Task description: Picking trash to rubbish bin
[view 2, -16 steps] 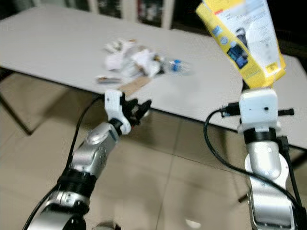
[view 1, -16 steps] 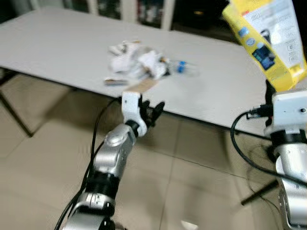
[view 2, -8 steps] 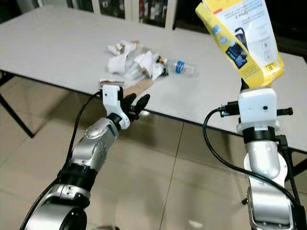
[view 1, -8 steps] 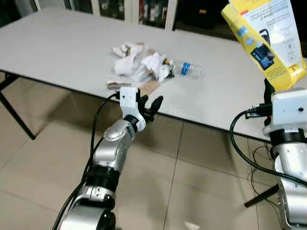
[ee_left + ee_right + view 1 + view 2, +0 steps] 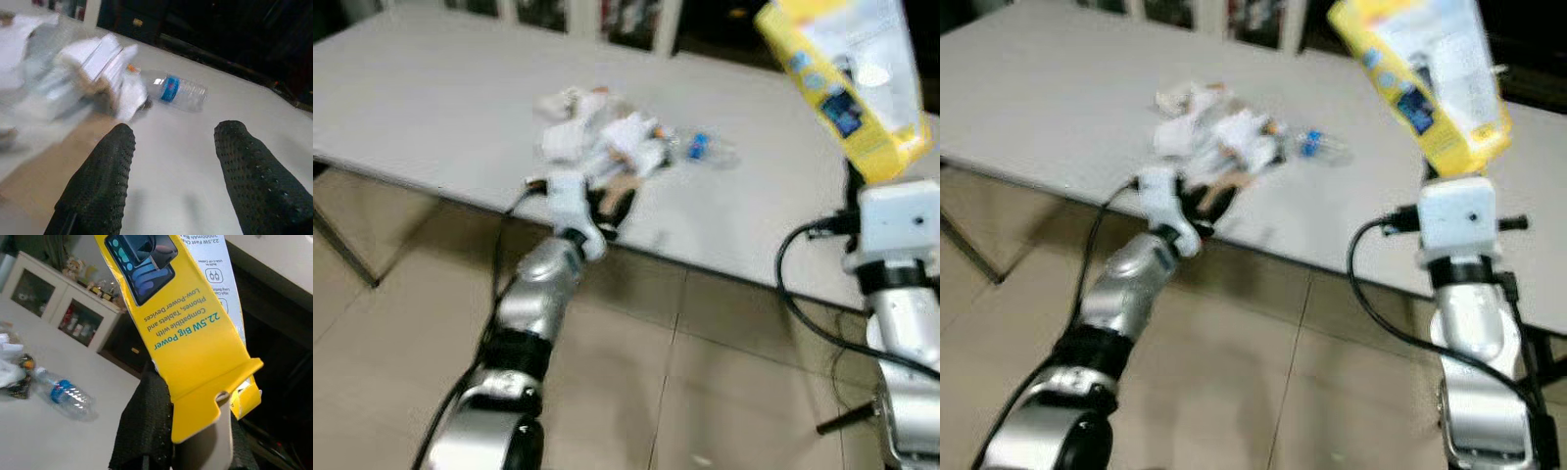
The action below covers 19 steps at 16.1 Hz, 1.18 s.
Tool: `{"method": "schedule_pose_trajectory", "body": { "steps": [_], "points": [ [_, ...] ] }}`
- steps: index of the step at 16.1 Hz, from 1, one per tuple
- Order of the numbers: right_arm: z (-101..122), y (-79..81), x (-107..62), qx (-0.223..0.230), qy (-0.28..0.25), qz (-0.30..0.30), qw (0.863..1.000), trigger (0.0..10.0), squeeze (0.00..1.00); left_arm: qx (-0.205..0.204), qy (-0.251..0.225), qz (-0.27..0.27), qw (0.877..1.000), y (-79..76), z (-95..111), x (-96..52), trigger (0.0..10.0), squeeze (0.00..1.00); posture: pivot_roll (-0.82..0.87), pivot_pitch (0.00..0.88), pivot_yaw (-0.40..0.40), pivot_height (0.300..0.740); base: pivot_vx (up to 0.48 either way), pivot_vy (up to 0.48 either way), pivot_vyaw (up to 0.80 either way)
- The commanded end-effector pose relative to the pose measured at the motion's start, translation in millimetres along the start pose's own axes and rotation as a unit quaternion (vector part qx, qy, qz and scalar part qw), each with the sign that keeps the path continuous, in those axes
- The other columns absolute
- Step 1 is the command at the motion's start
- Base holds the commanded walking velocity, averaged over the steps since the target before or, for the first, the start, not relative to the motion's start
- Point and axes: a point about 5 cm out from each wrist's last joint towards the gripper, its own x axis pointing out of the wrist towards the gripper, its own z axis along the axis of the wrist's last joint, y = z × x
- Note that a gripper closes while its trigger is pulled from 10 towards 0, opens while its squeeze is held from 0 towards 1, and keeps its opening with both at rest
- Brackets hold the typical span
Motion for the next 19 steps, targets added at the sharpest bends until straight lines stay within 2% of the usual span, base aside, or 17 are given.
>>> {"method": "schedule_pose_trajectory", "body": {
  "steps": [1, 8, 12, 15, 19],
  "points": [
    [-2.4, -8.4, -0.8, -0.015, 0.005, -0.012, 1.000, 10.0, 0.00, 0.000, 0.000, -0.022, 1.000, -16.0, 0.2, 7.9, 10.0, 0.00, 0.16, 0.055, -0.098, 0.740, 0.394, 0.000, 0.00],
    [-3.8, -9.3, 0.5, -0.020, 0.006, -0.009, 1.000, 10.0, 0.00, -0.004, 0.001, -0.019, 1.000, -16.7, -3.4, 7.7, 10.0, 0.00, 0.16, 0.055, -0.098, 0.740, 0.392, 0.000, 0.00],
    [-4.7, -10.0, -0.9, -0.021, 0.008, -0.008, 1.000, 10.0, 0.00, 0.006, 0.004, -0.001, 1.000, -11.6, -3.3, 7.7, 10.0, 0.00, 0.16, 0.054, -0.101, 0.740, 0.334, 0.000, 0.00],
    [-5.0, -9.4, -1.9, -0.021, 0.009, -0.007, 1.000, 10.0, 0.00, 0.017, -0.002, 0.037, 0.999, -3.4, -0.9, 8.3, 10.0, 0.00, 0.15, 0.054, -0.100, 0.740, 0.000, 0.000, 0.00],
    [-6.4, -10.3, -4.7, -0.020, 0.015, -0.008, 1.000, 10.0, 0.00, 0.042, 0.002, 0.114, 0.993, 18.1, 1.6, 6.7, 10.0, 0.00, 0.15, 0.062, -0.101, 0.740, 0.000, 0.000, 0.00]
  ]
}}
